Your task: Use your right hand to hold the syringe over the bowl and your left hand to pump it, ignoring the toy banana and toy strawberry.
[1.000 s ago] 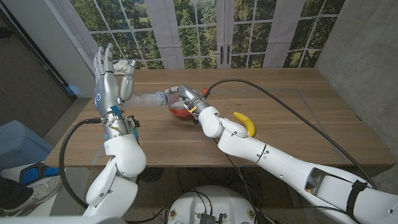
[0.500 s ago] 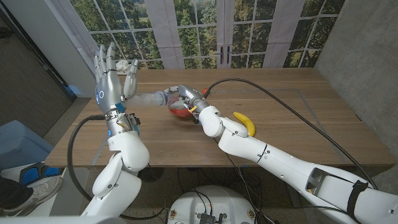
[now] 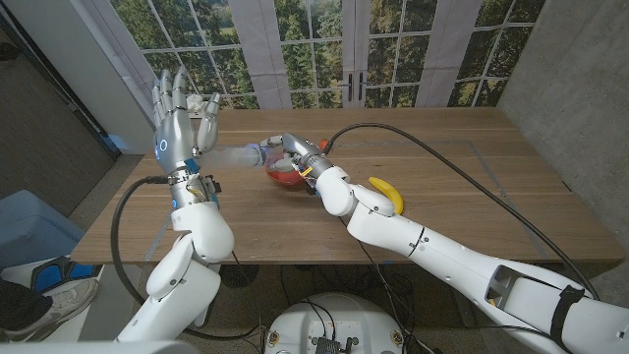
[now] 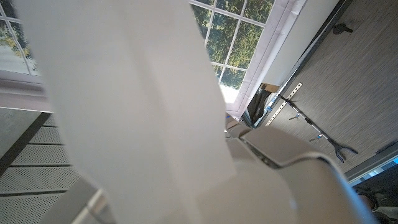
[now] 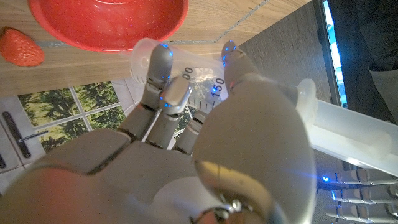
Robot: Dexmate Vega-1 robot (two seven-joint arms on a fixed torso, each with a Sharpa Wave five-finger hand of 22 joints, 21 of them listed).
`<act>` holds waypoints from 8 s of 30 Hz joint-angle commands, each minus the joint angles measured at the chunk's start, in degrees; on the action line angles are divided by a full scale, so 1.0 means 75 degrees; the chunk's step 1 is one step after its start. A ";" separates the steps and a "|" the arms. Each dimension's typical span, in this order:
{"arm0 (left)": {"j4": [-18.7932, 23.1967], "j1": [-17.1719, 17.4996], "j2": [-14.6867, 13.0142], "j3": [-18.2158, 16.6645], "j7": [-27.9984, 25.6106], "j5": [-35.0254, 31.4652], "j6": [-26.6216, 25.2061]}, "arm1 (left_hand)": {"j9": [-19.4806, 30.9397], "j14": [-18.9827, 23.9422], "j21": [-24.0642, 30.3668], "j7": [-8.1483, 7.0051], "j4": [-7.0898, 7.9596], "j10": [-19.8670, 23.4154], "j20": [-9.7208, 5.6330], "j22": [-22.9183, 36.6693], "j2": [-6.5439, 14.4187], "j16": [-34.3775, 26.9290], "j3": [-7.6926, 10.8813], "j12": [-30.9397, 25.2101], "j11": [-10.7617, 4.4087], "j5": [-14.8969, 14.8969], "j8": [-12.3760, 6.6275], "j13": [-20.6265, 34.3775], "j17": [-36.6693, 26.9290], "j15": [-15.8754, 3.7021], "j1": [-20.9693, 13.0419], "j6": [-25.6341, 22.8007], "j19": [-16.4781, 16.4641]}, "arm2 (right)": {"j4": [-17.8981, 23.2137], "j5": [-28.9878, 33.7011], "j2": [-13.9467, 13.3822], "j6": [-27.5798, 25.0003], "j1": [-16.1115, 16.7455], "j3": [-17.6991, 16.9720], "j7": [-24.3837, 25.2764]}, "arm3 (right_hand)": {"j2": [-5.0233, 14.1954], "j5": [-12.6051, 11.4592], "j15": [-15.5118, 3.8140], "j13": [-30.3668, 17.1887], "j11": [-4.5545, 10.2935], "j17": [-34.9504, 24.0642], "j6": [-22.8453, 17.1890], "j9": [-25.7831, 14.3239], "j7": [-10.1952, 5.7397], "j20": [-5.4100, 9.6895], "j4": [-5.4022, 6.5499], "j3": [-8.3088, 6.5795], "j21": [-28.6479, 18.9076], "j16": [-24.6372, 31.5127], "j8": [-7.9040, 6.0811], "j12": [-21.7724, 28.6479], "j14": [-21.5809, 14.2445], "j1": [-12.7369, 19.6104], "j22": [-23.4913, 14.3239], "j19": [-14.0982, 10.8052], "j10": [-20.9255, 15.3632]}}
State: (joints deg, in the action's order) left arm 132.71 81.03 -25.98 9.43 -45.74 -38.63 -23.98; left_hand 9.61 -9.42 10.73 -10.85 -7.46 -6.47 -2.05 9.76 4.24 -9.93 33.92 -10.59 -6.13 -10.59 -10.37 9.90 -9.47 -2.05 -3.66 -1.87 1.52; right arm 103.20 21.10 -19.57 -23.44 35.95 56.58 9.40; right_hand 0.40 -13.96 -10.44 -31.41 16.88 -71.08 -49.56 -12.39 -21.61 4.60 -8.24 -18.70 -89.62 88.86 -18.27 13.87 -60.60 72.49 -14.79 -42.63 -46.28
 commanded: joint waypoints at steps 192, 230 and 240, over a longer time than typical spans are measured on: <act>-0.1571 -0.0588 -0.1084 -0.0115 0.1068 0.4011 0.4014 | 0.0025 0.0348 0.0110 -0.0091 0.0216 0.0280 0.0031 0.0029 0.0329 -0.0048 0.0058 -0.0073 0.0002 -0.0038 0.0029 0.0008 -0.0045 -0.0535 0.0256 -0.0049 -0.0319 | -0.1399 0.0462 -0.0131 0.3524 0.0358 -0.1087 0.1694 | 0.0262 -0.0041 -0.0249 -0.0324 -0.1153 -0.0017 -0.2483 -0.0205 0.2127 0.0753 0.0091 0.0190 0.0086 0.0013 0.0414 -0.0204 0.0125 0.0185 0.0209 0.0357 -0.2883; -0.2188 -0.0486 -0.1038 -0.0531 0.3438 0.7200 0.5416 | 0.0027 0.0238 0.0149 0.0084 0.0257 0.0175 -0.0229 0.0032 0.0368 -0.0028 0.0105 -0.0024 0.0107 -0.0053 0.0058 0.0013 -0.0048 -0.0581 0.0256 0.0181 -0.0546 | -0.2281 0.2070 -0.0402 0.2888 0.0213 -0.1198 0.3438 | 0.0269 -0.0027 -0.0253 -0.0279 -0.1115 -0.0012 -0.2494 -0.0212 0.2049 0.0821 0.0077 0.0172 0.0122 0.0009 0.0433 -0.0243 0.0115 0.0187 0.0297 0.0322 -0.2879; -0.2238 -0.0603 -0.1066 -0.0575 0.3624 0.7577 0.5407 | 0.0028 0.0267 0.0119 0.0245 0.0311 0.0220 -0.0114 0.0034 0.0338 -0.0045 0.0075 -0.0039 0.0113 -0.0051 0.0072 0.0014 -0.0061 -0.0471 0.0313 0.0310 -0.0529 | -0.2203 0.1925 -0.0501 0.2457 0.0332 -0.1312 0.3614 | 0.0266 -0.0029 -0.0253 -0.0268 -0.1128 -0.0011 -0.2502 -0.0212 0.2050 0.0806 0.0076 0.0166 0.0135 0.0004 0.0433 -0.0251 0.0119 0.0179 0.0319 0.0332 -0.2876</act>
State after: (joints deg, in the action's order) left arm 116.57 77.17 -33.57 5.52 -20.65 14.80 16.11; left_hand 9.75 -7.37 11.44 -9.48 -5.45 -4.83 -2.15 9.75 4.66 -10.15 34.46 -10.87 -5.30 -10.62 -9.93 9.89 -9.75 -2.05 -1.96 -0.06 -2.29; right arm 86.44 35.48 -22.62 -1.32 37.58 47.47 34.28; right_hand 1.52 -14.13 -9.93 -33.35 13.82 -71.09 -51.10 -13.70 -22.31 3.88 -8.60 -17.86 -88.94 88.86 -14.74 11.48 -59.88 74.06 -12.30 -40.30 -49.35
